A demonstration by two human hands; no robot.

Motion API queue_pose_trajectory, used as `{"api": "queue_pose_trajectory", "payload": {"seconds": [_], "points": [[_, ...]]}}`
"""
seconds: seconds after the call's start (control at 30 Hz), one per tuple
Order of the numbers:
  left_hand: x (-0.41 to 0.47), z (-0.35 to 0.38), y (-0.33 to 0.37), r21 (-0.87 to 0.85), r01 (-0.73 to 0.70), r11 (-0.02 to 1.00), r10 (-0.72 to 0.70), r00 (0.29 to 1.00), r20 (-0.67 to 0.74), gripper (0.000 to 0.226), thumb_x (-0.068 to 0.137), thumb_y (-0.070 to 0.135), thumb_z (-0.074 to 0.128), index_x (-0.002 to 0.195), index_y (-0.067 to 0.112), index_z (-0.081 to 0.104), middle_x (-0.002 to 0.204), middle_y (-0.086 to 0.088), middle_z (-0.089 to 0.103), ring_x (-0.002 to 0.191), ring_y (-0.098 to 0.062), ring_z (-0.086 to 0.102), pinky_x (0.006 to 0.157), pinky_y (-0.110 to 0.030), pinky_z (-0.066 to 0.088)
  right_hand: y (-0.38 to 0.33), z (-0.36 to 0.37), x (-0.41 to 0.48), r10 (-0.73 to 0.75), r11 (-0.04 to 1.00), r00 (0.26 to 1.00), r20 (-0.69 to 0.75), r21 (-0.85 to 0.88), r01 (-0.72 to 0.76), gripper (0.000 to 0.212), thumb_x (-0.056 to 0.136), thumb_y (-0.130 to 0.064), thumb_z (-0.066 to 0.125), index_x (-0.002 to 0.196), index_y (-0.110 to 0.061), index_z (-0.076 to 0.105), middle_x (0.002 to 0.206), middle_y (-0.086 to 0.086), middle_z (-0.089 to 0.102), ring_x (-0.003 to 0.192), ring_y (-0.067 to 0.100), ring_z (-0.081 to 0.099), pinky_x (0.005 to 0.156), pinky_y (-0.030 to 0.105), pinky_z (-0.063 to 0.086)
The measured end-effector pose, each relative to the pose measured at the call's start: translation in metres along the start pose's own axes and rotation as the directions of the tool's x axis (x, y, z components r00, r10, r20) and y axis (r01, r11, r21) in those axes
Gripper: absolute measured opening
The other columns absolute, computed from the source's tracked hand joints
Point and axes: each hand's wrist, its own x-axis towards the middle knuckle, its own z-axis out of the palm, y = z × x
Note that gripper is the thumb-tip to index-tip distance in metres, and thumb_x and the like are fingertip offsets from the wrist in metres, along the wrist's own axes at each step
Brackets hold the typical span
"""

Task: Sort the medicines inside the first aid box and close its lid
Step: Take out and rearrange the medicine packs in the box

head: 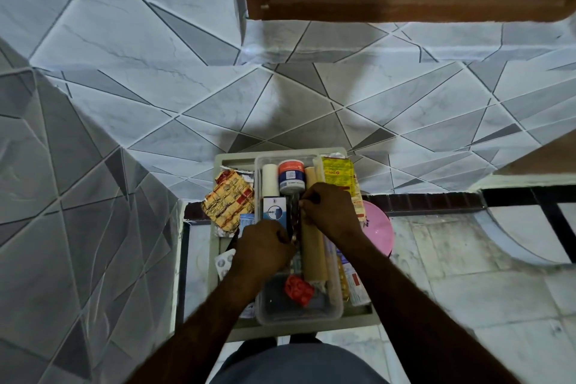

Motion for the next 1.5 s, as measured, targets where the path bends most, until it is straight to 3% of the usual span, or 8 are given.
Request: {"api": "queue_pose_trajectory", "payload": {"seconds": [0.13, 0.47, 0.73, 0.87, 1.0, 1.17, 1.37, 1.5], "points": [[-0.002, 0.009, -0.003, 0.046, 0.011, 0.999, -0.011, 1.0, 0.016, 0.016, 0.082, 0.024, 0.068, 0.084, 0.011, 0.076, 0.085, -0.003, 0.074, 0.079, -0.014, 0.071, 0.067, -0.018, 0.047, 0.001, 0.0, 0.0, 0.013, 0.999, 1.0, 0.007, 0.033, -0.014, 0.013, 0.085, -0.022, 0.065, 0.092, -0.012, 0.07, 0.089, 0.005, 0.073, 0.075, 0.02, 0.069, 0.076, 0.044, 0.058], [0.007, 0.019, 0.004, 0.15, -0.043, 0.988, 0.065, 0.987, -0.148, 0.02, 0.09, 0.025, 0.062, 0.102, 0.009, 0.066, 0.099, -0.009, 0.071, 0.092, -0.021, 0.068, 0.08, -0.028, 0.052, 0.001, -0.005, -0.005, 0.048, 0.991, 0.999, 0.014, 0.124, -0.049, 0.009, 0.083, -0.024, 0.064, 0.087, -0.017, 0.07, 0.084, 0.003, 0.073, 0.072, 0.02, 0.071, 0.073, 0.045, 0.06], [-0.004, -0.022, -0.003, -0.077, -0.084, 0.994, 0.061, 0.964, -0.261, 0.014, 0.089, 0.032, 0.065, 0.084, 0.019, 0.063, 0.078, 0.008, 0.066, 0.065, 0.001, 0.058, 0.064, -0.014, 0.045, 0.032, -0.061, -0.023, 0.219, 0.881, 0.975, -0.04, 0.438, -0.18, 0.002, 0.086, -0.006, 0.068, 0.088, -0.005, 0.069, 0.075, 0.009, 0.072, 0.063, 0.018, 0.07, 0.063, 0.029, 0.061], [-0.005, -0.05, -0.039, -0.219, -0.017, 0.976, -0.065, 0.931, -0.36, 0.016, 0.087, 0.037, 0.066, 0.083, 0.022, 0.067, 0.079, 0.004, 0.071, 0.069, -0.014, 0.069, 0.073, -0.037, 0.057, 0.067, -0.071, -0.037, 0.304, 0.923, 0.952, 0.031, 0.24, -0.302, 0.002, 0.085, -0.008, 0.07, 0.083, -0.006, 0.07, 0.074, 0.009, 0.071, 0.07, 0.026, 0.069, 0.072, 0.039, 0.062], [-0.011, -0.053, -0.08, -0.132, 0.152, 0.98, -0.188, 0.921, -0.34, 0.017, 0.09, 0.036, 0.062, 0.089, 0.019, 0.066, 0.091, -0.004, 0.072, 0.083, -0.021, 0.065, 0.078, -0.033, 0.046, 0.082, -0.058, -0.056, 0.353, 0.935, 0.927, 0.129, -0.068, -0.347, 0.007, 0.082, -0.021, 0.073, 0.078, -0.017, 0.069, 0.072, -0.001, 0.07, 0.062, 0.015, 0.068, 0.066, 0.035, 0.062], [-0.033, -0.031, -0.099, -0.086, 0.358, 0.93, -0.364, 0.929, -0.069, 0.04, 0.081, 0.048, 0.07, 0.105, 0.016, 0.062, 0.096, -0.003, 0.064, 0.081, -0.019, 0.058, 0.072, -0.031, 0.044, 0.081, -0.038, -0.075, 0.313, 0.949, 0.92, 0.236, -0.118, -0.292, 0.021, 0.072, -0.036, 0.08, 0.085, -0.025, 0.068, 0.083, -0.009, 0.07, 0.074, 0.009, 0.069, 0.074, 0.031, 0.058], [-0.043, -0.012, -0.101, -0.143, 0.423, 0.895, -0.429, 0.903, -0.015, 0.053, 0.065, 0.055, 0.08, 0.099, 0.022, 0.057, 0.093, -0.004, 0.068, 0.078, -0.023, 0.067, 0.07, -0.035, 0.054, 0.076, -0.021, -0.084, 0.252, 0.952, 0.952, 0.173, -0.22, -0.212, 0.028, 0.078, -0.039, 0.075, 0.098, -0.023, 0.063, 0.093, -0.005, 0.068, 0.079, 0.011, 0.06, 0.062, 0.023, 0.041], [-0.045, -0.007, -0.102, -0.114, 0.402, 0.908, -0.406, 0.914, -0.009, 0.047, 0.066, 0.049, 0.082, 0.094, 0.022, 0.057, 0.09, -0.001, 0.069, 0.077, -0.02, 0.067, 0.065, -0.029, 0.047, 0.074, -0.018, -0.081, 0.29, 0.952, 0.941, 0.175, -0.154, -0.265, 0.022, 0.077, -0.03, 0.077, 0.086, -0.029, 0.057, 0.088, -0.007, 0.065, 0.082, 0.014, 0.065, 0.069, 0.027, 0.049]]}}
